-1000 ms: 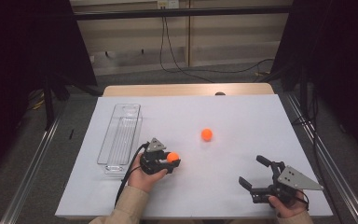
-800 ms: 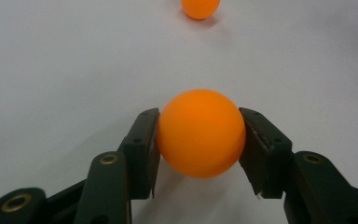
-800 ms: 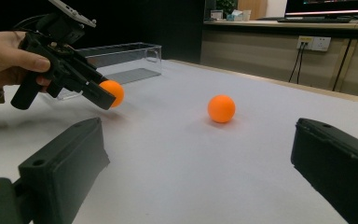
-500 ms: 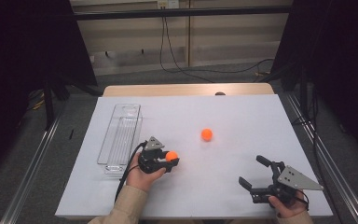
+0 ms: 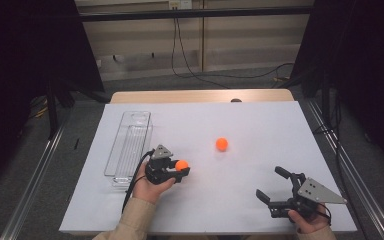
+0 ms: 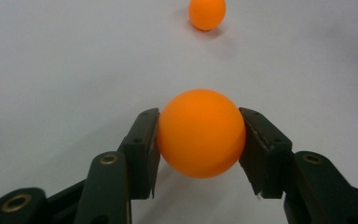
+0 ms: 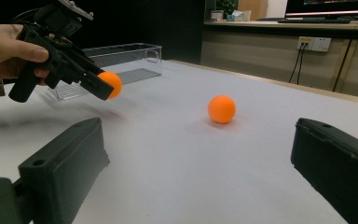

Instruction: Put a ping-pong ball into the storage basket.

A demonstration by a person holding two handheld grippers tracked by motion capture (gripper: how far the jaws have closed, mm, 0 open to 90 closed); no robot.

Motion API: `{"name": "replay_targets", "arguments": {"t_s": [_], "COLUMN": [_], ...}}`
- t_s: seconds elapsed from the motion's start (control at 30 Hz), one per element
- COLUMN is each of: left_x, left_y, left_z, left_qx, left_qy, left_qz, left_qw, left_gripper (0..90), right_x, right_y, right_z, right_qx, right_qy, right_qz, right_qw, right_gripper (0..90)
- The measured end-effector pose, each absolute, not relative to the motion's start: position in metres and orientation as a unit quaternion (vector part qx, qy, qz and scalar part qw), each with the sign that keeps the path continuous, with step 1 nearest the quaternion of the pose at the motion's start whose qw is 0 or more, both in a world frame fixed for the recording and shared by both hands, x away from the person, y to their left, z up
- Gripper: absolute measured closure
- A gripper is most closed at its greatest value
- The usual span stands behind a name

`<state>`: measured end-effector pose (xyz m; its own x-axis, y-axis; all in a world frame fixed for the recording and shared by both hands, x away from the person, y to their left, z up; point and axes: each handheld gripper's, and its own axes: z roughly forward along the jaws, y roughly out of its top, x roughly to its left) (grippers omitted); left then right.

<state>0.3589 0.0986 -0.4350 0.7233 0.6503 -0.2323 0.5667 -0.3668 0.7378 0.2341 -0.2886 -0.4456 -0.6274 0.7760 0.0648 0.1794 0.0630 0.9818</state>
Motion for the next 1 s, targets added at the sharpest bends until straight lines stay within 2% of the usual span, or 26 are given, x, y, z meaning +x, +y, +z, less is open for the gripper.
{"name": "replay_targets", "arguments": {"t_s": [1.0], "left_x": [0.3610], "left_y": [0.1085], "left_z": [-0.4276], "left_qx": [0.822], "left_qy": [0.380], "left_qz": [0.049], "left_qw": [0.422], "left_gripper": [50.9], "right_x": [0.2336], "right_y": [-0.2879], "right_z": [-0.4453], "right_qx": [0.350], "right_qy": [0.683], "right_qz": [0.590], "right_qw": [0.253], "right_gripper": [2.3]}}
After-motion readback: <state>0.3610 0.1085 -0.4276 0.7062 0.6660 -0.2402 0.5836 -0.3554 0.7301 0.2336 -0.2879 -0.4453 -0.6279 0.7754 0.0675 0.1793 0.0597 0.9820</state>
